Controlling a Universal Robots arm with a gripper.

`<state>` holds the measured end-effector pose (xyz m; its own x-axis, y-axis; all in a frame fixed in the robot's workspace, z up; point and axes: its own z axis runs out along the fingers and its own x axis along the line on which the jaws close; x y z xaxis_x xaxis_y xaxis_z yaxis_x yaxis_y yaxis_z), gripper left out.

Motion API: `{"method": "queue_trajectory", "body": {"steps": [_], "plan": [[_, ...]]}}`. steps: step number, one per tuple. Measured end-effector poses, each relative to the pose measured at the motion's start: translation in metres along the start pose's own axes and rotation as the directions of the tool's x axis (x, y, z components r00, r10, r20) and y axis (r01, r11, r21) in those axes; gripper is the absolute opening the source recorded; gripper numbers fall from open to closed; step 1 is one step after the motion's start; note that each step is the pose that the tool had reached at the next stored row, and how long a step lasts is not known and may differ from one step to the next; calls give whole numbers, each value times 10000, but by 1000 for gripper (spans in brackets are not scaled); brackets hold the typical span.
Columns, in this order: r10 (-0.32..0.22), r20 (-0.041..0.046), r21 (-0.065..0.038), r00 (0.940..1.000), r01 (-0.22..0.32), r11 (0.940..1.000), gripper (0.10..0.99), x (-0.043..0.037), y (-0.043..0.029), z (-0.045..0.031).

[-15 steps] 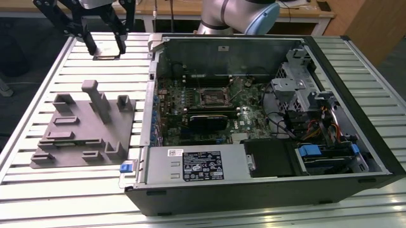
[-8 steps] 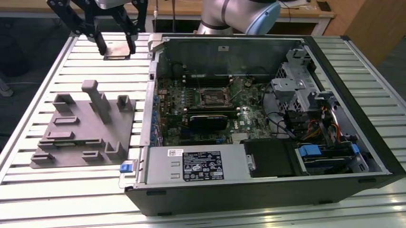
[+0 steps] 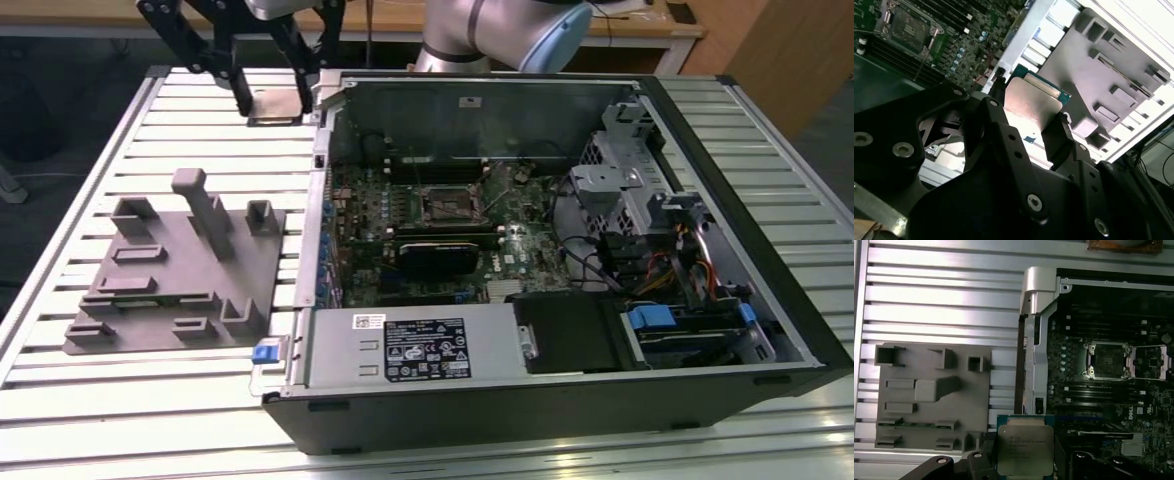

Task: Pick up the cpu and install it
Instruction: 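Pick up the cpu and move it towards the insertion slot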

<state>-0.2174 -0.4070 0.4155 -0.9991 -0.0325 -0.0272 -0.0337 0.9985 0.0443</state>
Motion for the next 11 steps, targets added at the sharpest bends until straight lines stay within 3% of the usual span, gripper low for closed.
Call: {"method": "queue_trajectory", "body": {"steps": [11], "plan": [[0,0,0,10000,0,10000,541,-338,-11,9]]}}
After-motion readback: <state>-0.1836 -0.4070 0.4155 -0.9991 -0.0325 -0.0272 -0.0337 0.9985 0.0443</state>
